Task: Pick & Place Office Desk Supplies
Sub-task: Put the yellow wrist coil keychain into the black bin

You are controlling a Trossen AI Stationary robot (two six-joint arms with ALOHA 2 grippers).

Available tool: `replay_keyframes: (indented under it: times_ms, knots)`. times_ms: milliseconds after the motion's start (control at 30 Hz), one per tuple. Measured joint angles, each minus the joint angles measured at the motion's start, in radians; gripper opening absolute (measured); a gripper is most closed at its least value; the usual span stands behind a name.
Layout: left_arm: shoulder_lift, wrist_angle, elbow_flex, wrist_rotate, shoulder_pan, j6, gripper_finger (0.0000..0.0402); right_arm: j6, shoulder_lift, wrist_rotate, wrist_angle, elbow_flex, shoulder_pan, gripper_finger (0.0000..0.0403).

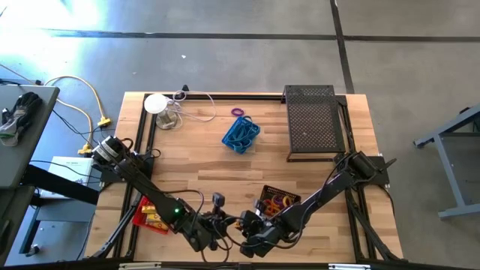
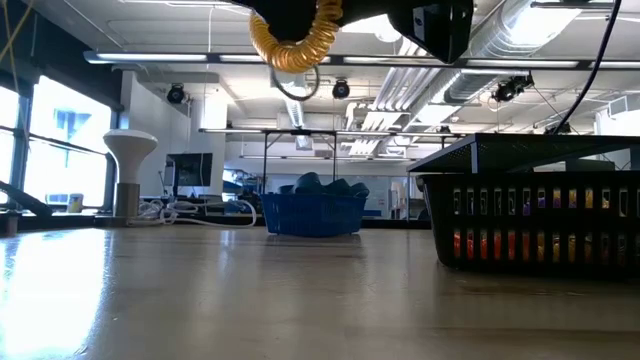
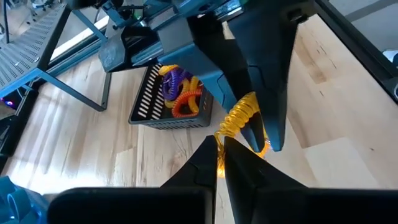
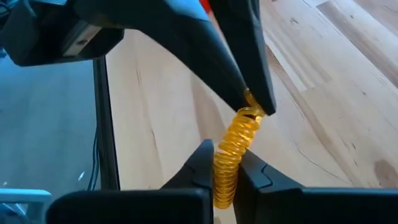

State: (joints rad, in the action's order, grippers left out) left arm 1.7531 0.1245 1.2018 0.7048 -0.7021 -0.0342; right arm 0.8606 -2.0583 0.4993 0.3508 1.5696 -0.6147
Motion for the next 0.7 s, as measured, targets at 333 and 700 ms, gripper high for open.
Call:
replay_keyframes:
  times_ms: [333,700]
  knots:
    - [0.0,-0.066,0.0,0.001,0.0,0.185,0.0072,0.01,0.0,-0.029,0.014,0.0,-0.002,0.0012]
    - [0.014,-0.069,0.0,-0.001,-0.001,0.057,0.0123,0.177,0.08,0.035,0.367,-0.001,-0.049,0.0012]
